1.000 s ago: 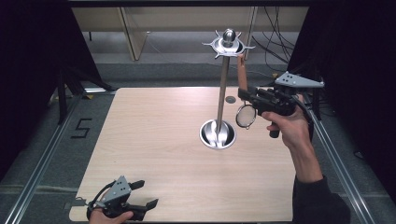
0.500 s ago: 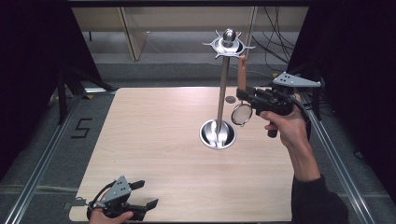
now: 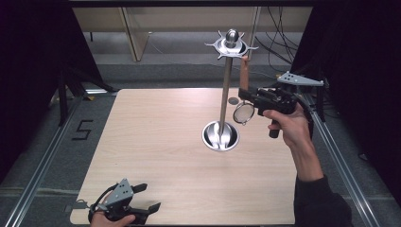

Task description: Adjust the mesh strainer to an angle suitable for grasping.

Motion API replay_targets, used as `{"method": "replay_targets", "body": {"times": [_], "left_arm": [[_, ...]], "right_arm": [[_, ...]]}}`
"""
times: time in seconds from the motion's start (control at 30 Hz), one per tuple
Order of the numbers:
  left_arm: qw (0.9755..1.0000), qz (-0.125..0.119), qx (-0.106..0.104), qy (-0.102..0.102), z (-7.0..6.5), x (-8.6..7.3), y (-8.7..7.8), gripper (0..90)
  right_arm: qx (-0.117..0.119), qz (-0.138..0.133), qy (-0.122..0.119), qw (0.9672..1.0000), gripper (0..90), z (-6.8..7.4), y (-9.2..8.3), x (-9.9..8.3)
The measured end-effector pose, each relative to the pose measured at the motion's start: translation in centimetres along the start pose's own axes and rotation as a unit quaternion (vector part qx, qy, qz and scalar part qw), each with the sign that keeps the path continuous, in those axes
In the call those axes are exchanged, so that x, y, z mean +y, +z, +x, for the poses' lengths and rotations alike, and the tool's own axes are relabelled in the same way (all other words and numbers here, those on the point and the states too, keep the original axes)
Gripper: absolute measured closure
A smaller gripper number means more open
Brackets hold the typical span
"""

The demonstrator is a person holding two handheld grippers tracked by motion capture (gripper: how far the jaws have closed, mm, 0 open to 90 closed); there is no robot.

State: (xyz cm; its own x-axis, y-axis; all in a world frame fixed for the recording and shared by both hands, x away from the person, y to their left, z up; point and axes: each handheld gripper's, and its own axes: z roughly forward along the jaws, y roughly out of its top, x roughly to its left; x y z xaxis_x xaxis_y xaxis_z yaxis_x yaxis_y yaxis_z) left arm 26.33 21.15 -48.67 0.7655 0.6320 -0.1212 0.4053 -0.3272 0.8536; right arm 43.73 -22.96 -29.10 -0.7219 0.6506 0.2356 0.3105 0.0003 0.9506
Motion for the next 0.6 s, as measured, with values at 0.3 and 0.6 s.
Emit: {"method": "replay_targets", "body": {"times": [0.3,0.6], "left_arm": [[1.0000,-0.001,0.000,0.000,0.02,0.00,0.00,16.3],[0.9998,-0.004,0.000,-0.019,-0.18,-0.06,0.04,16.3]], "right_arm": [[0.001,0.000,0.006,1.0000,64.6,-0.33,0.23,-0.27],[-0.027,0.001,-0.011,0.9996,61.1,0.28,-0.35,-0.40]]}}
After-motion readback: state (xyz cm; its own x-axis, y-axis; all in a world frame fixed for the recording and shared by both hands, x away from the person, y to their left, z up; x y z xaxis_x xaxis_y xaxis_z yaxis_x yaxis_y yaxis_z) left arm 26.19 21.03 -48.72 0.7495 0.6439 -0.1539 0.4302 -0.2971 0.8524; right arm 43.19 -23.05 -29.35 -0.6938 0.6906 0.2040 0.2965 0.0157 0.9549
